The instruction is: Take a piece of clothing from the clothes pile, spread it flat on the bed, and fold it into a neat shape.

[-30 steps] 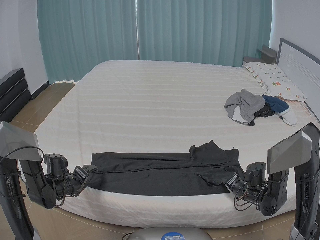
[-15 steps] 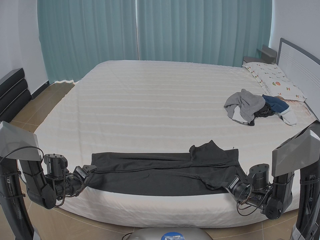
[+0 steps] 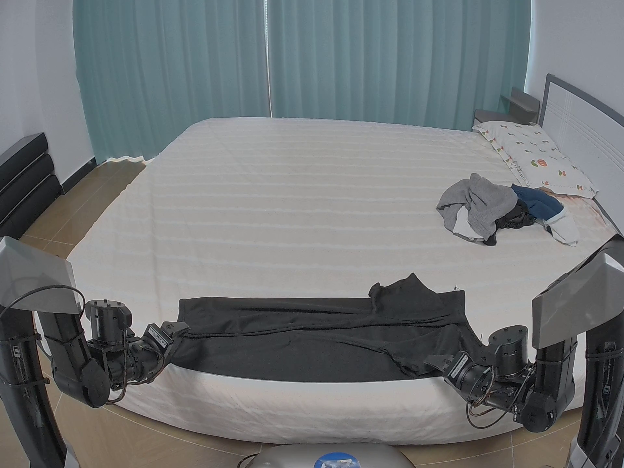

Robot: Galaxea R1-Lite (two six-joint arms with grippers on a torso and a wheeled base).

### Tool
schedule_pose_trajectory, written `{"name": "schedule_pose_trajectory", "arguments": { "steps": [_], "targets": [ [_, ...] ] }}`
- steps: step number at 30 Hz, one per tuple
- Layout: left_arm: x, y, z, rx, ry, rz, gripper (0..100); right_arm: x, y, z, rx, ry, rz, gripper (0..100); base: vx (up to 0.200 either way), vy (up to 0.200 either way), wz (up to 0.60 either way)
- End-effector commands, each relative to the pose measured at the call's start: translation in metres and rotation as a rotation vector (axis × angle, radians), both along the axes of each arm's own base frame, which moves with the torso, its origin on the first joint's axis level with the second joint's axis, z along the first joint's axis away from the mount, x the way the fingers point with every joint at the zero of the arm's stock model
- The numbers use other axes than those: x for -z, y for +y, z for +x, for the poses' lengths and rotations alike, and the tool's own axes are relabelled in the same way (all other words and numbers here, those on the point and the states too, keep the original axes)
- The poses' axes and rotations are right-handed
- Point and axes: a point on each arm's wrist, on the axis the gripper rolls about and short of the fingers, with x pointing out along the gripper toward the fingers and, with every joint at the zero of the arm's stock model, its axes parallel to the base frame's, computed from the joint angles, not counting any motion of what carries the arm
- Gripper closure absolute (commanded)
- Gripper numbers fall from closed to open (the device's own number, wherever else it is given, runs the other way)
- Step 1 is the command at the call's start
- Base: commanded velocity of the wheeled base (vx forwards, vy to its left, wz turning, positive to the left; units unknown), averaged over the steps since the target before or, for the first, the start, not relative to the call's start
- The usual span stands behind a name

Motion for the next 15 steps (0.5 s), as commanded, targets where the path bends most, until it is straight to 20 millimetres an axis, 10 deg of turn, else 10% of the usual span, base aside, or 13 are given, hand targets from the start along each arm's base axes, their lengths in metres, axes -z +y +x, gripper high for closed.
{"name": "schedule_pose_trajectory", "arguments": {
  "steps": [1,15],
  "targets": [
    [0.001,0.0,0.0,-0.001,0.003,0.001,0,-0.015,-0.003,0.002,0.011,-0.06,0.022,0,0.0,0.0,0.0],
    [0.001,0.0,0.0,0.0,0.003,0.0,0,-0.002,-0.015,0.014,0.058,-0.033,0.026,0,0.0,0.0,0.0]
  ]
}}
